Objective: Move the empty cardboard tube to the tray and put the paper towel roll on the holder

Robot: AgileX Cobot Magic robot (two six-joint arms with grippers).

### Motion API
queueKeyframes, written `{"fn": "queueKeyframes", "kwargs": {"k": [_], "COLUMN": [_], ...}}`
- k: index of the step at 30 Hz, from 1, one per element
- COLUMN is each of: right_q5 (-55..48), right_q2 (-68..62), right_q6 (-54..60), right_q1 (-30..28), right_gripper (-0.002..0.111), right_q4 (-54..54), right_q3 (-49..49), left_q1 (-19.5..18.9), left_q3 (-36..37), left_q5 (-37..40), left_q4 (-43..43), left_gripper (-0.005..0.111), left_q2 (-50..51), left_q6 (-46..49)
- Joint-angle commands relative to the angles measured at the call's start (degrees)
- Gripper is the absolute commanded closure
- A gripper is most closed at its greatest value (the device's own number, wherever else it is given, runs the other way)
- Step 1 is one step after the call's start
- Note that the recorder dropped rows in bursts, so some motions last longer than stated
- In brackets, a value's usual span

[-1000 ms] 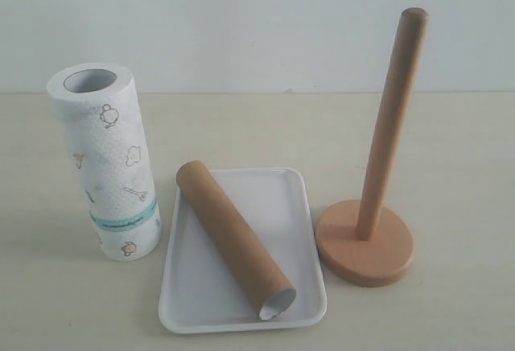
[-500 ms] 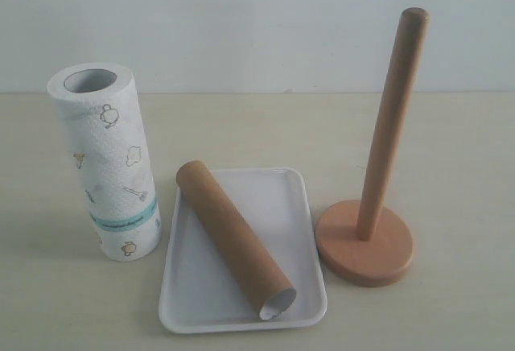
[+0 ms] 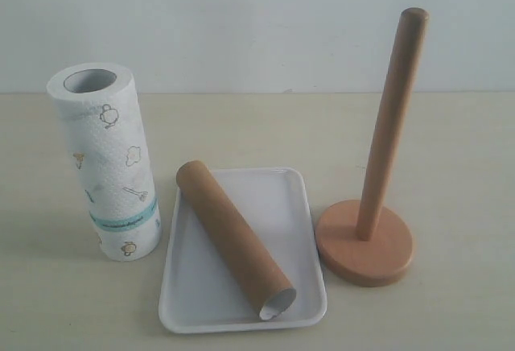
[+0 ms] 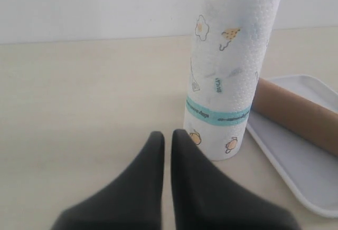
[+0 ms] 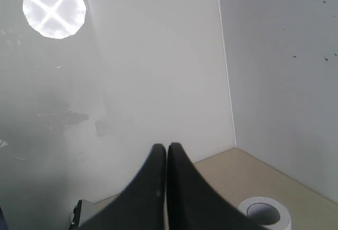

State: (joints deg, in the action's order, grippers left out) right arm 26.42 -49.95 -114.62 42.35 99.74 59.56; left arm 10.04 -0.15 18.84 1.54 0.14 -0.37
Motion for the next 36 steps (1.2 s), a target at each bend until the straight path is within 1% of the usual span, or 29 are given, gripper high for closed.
{"fn": "queueKeyframes", "kwargs": {"k": [1,9,11,14,22,25,29,32,36], "right_q5": [0.09,0.09,0.09,-0.93,-1.23,-1.78,-3.16,-4.27,-10.33], "right_q2": [0.22,3.67,5.92,9.49,20.31,23.67,27.27,29.17,31.02], "right_q6": [0.18,0.18,0.18,4.22,4.12,4.66,10.34,14.39,17.77], "right_q1": [-0.14,-0.14,-0.14,-0.14,-0.31,-2.72,-7.81,-12.62,-20.02], "right_gripper": [0.108,0.108,0.108,0.108,0.108,0.108,0.108,0.108,0.108], "right_q4": [0.20,0.20,0.20,0.20,0.20,0.20,0.20,0.20,0.20], "right_q3": [-0.13,-0.13,-0.13,-0.13,-0.13,-0.13,-1.92,-6.15,-13.45], "left_q1": [-0.16,-0.16,-0.16,-0.16,-0.16,-0.16,-0.16,-0.16,-0.16], "left_q3": [0.15,0.15,0.15,0.15,0.15,0.15,0.15,0.15,0.15], "left_q5": [-0.93,-0.93,-0.93,-0.93,-0.93,-0.93,-0.93,-0.93,-0.93], "left_q4": [0.60,0.60,0.60,0.60,0.60,0.60,0.60,0.60,0.60], "left_gripper": [0.103,0.103,0.103,0.103,0.103,0.103,0.103,0.103,0.103], "left_q2": [-0.14,-0.14,-0.14,-0.14,-0.14,-0.14,-0.14,-0.14,-0.14], "left_q6": [0.37,0.37,0.37,0.37,0.37,0.37,0.37,0.37,0.37]}}
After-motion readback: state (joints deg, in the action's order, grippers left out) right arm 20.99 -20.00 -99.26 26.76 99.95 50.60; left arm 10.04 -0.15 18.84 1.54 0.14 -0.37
